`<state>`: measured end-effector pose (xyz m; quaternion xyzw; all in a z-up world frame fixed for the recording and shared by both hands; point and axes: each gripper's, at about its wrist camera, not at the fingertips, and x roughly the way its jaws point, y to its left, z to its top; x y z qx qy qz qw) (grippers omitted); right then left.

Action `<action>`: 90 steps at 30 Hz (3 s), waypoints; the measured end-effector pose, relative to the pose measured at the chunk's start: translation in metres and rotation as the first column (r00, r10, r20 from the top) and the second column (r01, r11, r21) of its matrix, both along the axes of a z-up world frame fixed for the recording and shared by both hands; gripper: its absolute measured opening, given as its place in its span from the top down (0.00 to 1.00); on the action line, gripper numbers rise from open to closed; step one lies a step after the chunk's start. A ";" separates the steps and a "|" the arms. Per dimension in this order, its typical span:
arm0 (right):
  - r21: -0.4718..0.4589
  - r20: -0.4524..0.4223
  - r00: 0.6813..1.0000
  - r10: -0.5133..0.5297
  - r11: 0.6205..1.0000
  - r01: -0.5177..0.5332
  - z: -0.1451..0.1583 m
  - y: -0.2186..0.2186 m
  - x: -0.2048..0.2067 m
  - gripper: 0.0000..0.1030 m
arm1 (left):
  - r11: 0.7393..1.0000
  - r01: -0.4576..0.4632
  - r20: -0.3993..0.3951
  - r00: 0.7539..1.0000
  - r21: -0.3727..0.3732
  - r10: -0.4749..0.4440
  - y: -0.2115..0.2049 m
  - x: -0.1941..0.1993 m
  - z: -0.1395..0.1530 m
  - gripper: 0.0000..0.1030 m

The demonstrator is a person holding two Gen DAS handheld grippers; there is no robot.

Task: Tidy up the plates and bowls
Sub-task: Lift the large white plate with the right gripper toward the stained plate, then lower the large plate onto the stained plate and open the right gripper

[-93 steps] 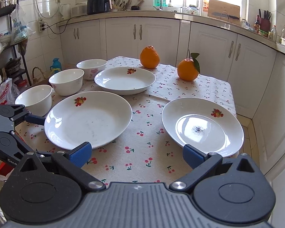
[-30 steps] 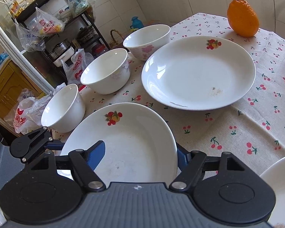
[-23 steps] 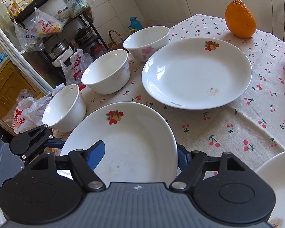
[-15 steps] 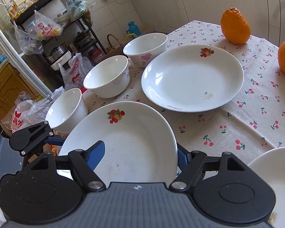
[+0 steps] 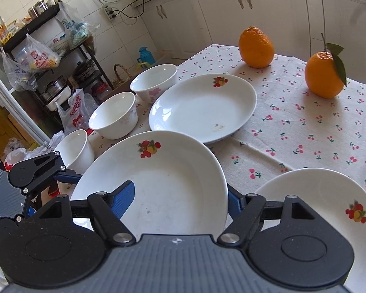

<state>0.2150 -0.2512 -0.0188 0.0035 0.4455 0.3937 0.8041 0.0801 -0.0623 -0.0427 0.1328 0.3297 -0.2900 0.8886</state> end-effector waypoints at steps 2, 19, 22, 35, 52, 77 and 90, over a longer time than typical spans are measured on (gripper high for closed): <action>-0.007 0.007 1.000 -0.020 1.000 0.020 0.001 -0.009 -0.001 0.21 | 1.000 0.017 -0.005 1.000 -0.004 -0.017 -0.006 0.003 0.000 0.01; -0.027 0.031 0.979 -0.200 0.979 0.201 0.000 -0.091 -0.006 0.21 | 0.986 0.167 -0.011 0.986 -0.015 -0.167 -0.069 0.043 -0.003 0.01; -0.024 0.029 0.973 -0.228 0.973 0.229 -0.003 -0.103 -0.004 0.21 | 0.984 0.177 -0.016 0.984 -0.019 -0.178 -0.079 0.052 -0.005 0.01; -0.004 0.014 0.956 -0.293 0.956 0.293 -0.016 -0.134 -0.006 0.21 | 0.977 0.211 -0.009 0.978 0.012 -0.211 -0.105 0.071 -0.011 0.01; -0.002 -0.005 0.936 -0.351 0.936 0.351 -0.022 -0.150 -0.018 0.20 | 0.975 0.224 -0.020 0.974 0.000 -0.224 -0.113 0.081 -0.016 0.01; -0.144 0.040 0.922 -0.386 0.910 0.388 -0.010 -0.133 -0.038 0.08 | 0.967 0.252 -0.006 0.968 -0.034 -0.253 -0.115 0.079 -0.017 0.01; -0.245 0.083 0.914 -0.398 0.881 0.406 -0.010 -0.121 -0.051 0.01 | 0.971 0.228 0.022 0.974 -0.065 -0.227 -0.101 0.070 -0.008 0.01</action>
